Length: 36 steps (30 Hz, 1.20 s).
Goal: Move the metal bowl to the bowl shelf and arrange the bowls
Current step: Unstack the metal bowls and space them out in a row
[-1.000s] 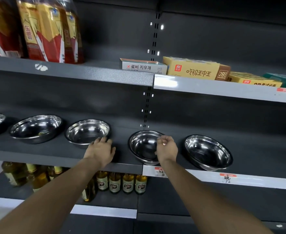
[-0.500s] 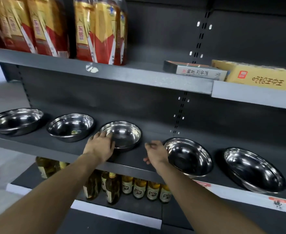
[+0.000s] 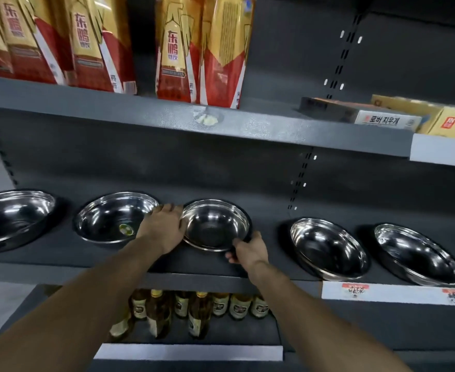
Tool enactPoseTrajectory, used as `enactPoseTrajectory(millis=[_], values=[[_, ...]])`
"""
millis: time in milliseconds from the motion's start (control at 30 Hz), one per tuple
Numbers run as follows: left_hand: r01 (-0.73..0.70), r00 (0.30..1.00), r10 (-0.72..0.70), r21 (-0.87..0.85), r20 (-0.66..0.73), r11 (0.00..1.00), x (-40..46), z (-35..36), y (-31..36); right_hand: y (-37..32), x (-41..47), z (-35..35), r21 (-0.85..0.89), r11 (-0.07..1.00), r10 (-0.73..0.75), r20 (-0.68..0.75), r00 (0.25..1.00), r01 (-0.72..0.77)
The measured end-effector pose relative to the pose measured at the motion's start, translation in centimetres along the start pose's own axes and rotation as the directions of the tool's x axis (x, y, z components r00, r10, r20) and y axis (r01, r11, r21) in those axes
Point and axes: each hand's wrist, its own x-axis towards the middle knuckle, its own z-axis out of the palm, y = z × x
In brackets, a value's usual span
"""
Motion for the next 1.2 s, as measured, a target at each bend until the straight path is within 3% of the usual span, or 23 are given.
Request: enactPoseTrajectory(millis=[467,867,1200], values=[[-0.099,0.995,0.098,0.004,0.010,0.995,-2.8,-0.4,1.8,1.4,-3.3,-3.7,-0.019,0.999,0.029,-0.112,0.993,-0.032],[-0.072,0.992,0.059,0.112,0.114,0.991,-5.4,-0.8,3.4,1.8,-4.4,-5.4,0.043,0.998,0.041,-0.129,0.991,-0.036],[0.037,0.988,-0.056,0.129,0.141,0.991,-7.4,-1.2,1.9,1.8,-4.4,-6.1,0.007,0.999,0.039,-0.118,0.992,-0.038]])
